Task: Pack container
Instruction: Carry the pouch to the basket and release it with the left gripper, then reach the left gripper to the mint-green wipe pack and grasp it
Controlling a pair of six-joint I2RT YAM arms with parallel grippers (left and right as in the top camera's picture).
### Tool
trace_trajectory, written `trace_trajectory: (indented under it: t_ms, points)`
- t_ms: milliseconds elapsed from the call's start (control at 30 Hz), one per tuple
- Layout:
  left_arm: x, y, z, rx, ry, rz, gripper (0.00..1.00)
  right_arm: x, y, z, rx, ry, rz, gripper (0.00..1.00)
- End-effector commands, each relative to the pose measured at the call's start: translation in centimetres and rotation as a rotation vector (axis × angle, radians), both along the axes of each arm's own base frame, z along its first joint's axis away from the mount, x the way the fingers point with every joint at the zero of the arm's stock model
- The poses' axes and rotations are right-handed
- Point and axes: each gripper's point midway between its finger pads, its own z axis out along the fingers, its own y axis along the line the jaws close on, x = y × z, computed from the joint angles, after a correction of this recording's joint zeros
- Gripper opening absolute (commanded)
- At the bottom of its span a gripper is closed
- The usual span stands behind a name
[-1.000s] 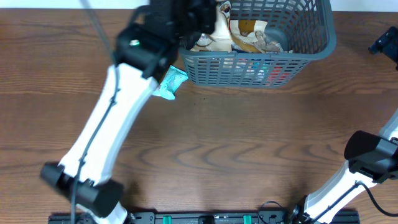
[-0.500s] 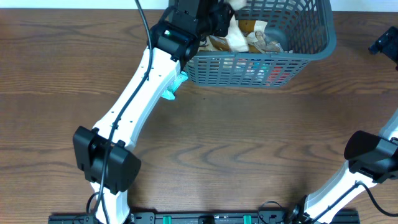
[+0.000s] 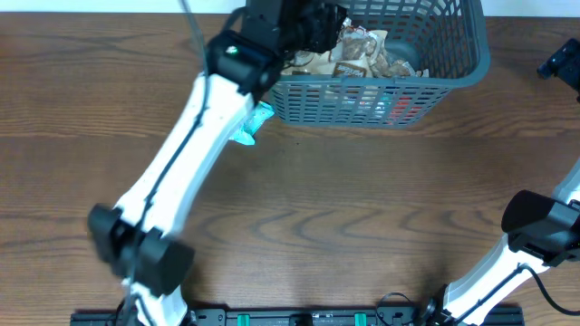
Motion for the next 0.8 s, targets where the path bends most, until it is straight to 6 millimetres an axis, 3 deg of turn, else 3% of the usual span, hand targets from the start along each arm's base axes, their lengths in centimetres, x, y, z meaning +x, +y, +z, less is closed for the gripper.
trace_trajectory:
  t_ms: [0,67,167,333,500,700,767]
  points:
    - [-5.2,5.3,8.1,-0.03,-0.104,0.051,0.8,-0.3,-0.4,0.0,-0.016,0.014,0.0,0.99]
    - [-7.5,7.9,7.9,0.025,-0.06,0.081,0.88,-0.3,-0.4,0.0,-0.016,0.014,0.0,0.99]
    - [-10.8,12.0,6.0,0.171,0.034,0.125,0.88,-0.3,-0.4,0.0,-0.016,0.014,0.0,0.99]
    - [-13.1,17.5,1.5,0.369,0.223,0.258,0.9,-0.3,-0.4,0.0,-0.016,0.014,0.0,0.99]
    - [-12.5,18.9,-2.9,0.47,0.328,0.248,0.9,-0.3,-0.4,0.0,-0.016,0.014,0.0,0.99]
    - [-11.5,20.9,-10.3,0.505,0.481,0.269,0.9,-0.3,-0.4,0.0,-0.016,0.014,0.001,0.99]
    - [-11.5,20.7,-12.4,0.467,0.521,0.22,0.9,-0.3,-0.4,0.0,-0.016,0.014,0.0,0.99]
